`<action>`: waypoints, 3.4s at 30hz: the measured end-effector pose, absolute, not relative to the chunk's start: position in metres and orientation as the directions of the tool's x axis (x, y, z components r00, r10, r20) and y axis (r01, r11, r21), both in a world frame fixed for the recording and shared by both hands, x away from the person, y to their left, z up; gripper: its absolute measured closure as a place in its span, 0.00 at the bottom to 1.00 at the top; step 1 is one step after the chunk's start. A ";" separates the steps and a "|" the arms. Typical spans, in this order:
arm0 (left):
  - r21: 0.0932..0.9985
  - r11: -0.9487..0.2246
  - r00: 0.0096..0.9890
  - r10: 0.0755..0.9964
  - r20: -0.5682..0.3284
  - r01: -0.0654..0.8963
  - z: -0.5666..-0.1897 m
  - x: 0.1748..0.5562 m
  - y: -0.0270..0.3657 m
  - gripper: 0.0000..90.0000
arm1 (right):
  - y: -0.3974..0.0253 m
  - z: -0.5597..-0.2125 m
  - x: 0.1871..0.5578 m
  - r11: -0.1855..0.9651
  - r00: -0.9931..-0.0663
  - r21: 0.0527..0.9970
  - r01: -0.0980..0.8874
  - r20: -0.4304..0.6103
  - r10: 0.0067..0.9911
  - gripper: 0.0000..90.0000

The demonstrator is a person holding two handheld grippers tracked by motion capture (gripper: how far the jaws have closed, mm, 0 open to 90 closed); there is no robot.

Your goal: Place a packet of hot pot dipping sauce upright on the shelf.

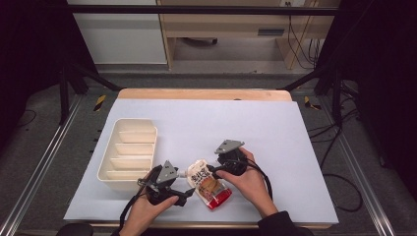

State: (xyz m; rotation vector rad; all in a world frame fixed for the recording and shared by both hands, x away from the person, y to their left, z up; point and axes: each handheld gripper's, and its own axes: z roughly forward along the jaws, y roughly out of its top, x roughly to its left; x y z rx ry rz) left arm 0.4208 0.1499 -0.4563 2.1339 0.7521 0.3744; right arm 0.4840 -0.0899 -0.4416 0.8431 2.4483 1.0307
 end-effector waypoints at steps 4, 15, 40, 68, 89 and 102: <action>0.790 -0.482 0.771 0.636 0.018 0.379 -0.456 0.420 0.151 0.09 | -0.089 -0.439 0.480 0.563 -0.772 0.740 0.368 -0.095 0.629 0.40; 0.793 -0.485 0.767 0.641 0.036 0.368 -0.455 0.412 0.155 0.10 | -0.080 -0.426 0.489 0.599 -0.808 0.729 0.330 -0.111 0.579 0.52; 0.777 -0.509 0.756 0.651 0.067 0.370 -0.457 0.416 0.155 0.14 | -0.043 -0.460 0.516 0.668 -0.883 0.652 0.358 0.005 0.469 0.54; 0.770 -0.511 0.755 0.653 0.060 0.381 -0.459 0.418 0.154 0.15 | -0.047 -0.456 0.488 0.711 -0.912 0.646 0.278 -0.056 0.407 0.88; 0.768 -0.512 0.758 0.650 0.053 0.385 -0.461 0.418 0.152 0.15 | -0.071 -0.414 0.496 0.579 -0.830 0.783 0.226 -0.156 0.535 1.00; 0.771 -0.510 0.755 0.653 0.060 0.381 -0.460 0.418 0.153 0.15 | -0.086 -0.383 0.489 0.532 -0.808 0.829 0.170 -0.191 0.557 1.00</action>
